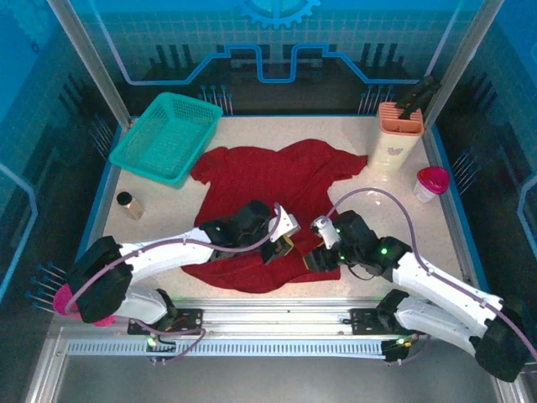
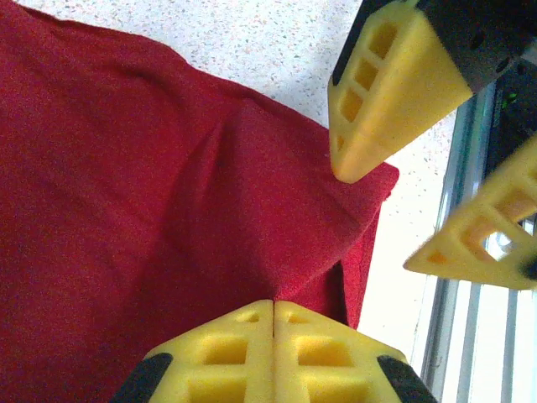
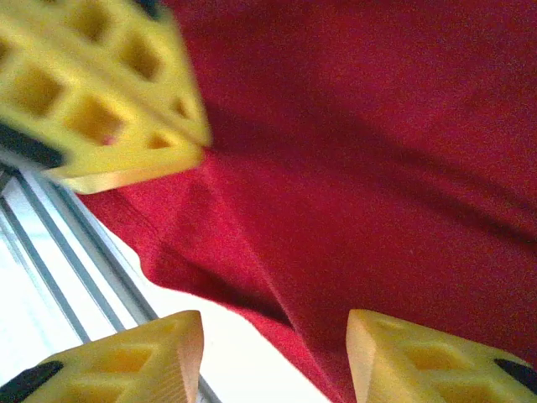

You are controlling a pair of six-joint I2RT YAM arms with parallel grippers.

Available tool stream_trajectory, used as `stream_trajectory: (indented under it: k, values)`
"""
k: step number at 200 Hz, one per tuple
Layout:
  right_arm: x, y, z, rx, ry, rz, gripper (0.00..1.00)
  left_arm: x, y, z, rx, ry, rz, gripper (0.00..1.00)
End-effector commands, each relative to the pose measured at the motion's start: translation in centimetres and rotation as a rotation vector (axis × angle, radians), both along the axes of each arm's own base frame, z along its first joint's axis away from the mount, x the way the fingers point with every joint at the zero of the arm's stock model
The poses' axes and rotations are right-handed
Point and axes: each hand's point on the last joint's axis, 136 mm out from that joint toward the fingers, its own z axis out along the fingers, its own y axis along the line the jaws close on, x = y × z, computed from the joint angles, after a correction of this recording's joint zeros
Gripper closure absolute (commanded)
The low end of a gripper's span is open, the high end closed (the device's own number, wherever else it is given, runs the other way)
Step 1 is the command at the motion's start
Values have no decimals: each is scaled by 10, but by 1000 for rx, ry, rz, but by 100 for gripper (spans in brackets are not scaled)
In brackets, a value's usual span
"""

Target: Fold the inside-out t-shirt

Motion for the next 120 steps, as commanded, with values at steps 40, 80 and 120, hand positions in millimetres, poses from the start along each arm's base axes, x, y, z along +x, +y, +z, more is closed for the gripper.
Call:
stream_trajectory:
  k: [40,80,120]
  values:
    - [30,24,20,86,-662,225,47,-2,-5,0,-72,113,-20,100]
    - [29,44,-20,40,-666,338,46,23,5,-6,-90,196,87,100]
    - [72,33,-21,-111,-728,86,100,22,10,-4,-107,196,81,100]
